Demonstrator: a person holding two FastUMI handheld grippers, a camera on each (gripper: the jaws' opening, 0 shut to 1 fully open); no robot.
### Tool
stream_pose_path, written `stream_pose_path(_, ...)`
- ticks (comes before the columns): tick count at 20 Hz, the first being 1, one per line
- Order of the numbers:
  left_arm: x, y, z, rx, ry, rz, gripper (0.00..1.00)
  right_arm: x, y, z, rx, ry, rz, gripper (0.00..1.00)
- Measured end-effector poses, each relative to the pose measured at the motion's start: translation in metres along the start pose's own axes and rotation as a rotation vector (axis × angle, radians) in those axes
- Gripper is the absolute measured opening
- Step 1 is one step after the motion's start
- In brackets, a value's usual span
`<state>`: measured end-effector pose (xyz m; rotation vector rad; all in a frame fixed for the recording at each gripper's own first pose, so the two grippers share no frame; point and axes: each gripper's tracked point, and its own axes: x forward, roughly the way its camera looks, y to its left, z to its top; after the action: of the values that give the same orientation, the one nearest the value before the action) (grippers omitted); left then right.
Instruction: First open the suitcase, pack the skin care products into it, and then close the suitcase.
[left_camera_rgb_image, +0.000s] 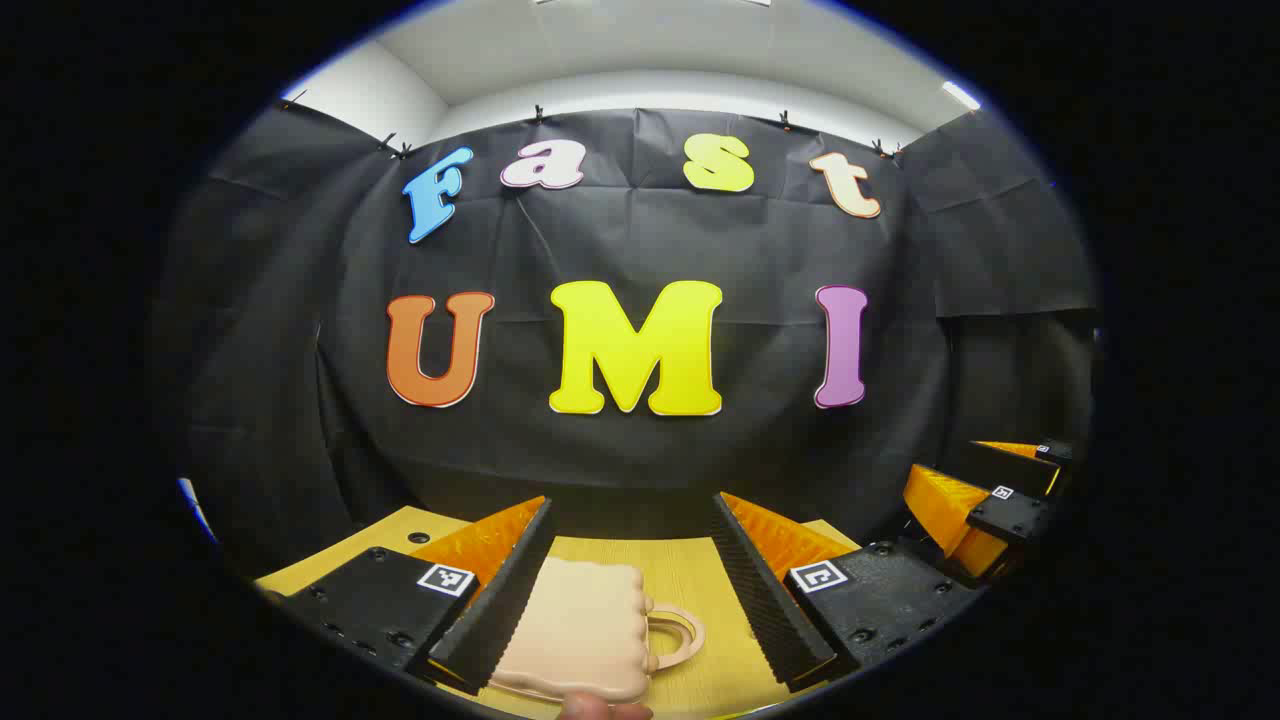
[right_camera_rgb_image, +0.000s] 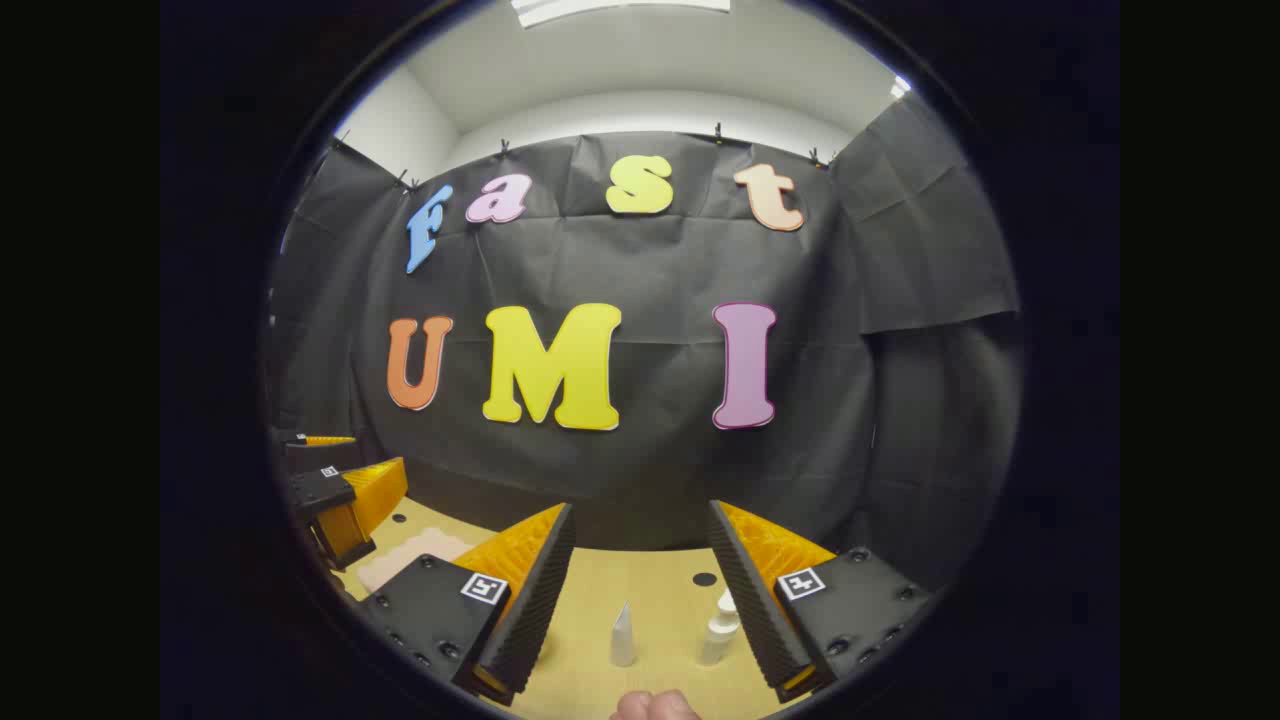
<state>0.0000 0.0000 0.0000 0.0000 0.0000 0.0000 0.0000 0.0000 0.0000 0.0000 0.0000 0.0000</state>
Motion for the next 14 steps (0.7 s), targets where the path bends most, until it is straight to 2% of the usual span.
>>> stream_pose_path(6, 0.007, 0.006, -0.006, -0.004, 0.016, 0.015, 0.98, 0.011, -0.007, -0.004, -0.003, 0.004, -0.015, 0.79)
stream_pose_path(14, 0.013, -0.001, -0.011, 0.007, 0.025, -0.001, 0.98, 0.019, -0.012, -0.010, -0.004, 0.016, -0.014, 0.79)
